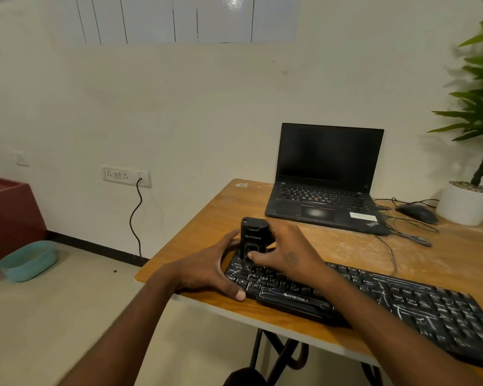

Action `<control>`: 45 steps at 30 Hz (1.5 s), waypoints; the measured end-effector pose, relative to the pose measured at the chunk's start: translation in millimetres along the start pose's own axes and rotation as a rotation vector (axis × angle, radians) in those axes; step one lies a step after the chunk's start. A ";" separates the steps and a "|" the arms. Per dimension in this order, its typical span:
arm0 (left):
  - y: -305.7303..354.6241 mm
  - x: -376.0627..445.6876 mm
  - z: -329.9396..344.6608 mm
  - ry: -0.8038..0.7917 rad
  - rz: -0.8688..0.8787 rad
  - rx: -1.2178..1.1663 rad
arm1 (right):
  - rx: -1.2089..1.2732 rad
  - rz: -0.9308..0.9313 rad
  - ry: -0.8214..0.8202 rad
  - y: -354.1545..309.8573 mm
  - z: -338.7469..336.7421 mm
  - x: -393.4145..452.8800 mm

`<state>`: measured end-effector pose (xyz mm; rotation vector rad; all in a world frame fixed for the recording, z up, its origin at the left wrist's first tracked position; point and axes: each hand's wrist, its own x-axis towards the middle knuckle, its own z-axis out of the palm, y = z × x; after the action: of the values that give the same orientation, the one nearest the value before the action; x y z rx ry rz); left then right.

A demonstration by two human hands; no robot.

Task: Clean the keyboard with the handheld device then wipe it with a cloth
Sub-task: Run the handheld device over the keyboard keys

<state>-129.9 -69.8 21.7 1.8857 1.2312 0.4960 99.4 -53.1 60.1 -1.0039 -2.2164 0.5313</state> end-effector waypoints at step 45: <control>1.0 -2.5 -5.2 -0.040 -0.025 0.030 | 0.000 0.114 -0.023 -19.5 -25.7 -49.8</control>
<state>-134.0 -70.1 25.8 1.8943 1.2403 0.4267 132.3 -101.4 70.7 -1.1342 -2.1880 0.5964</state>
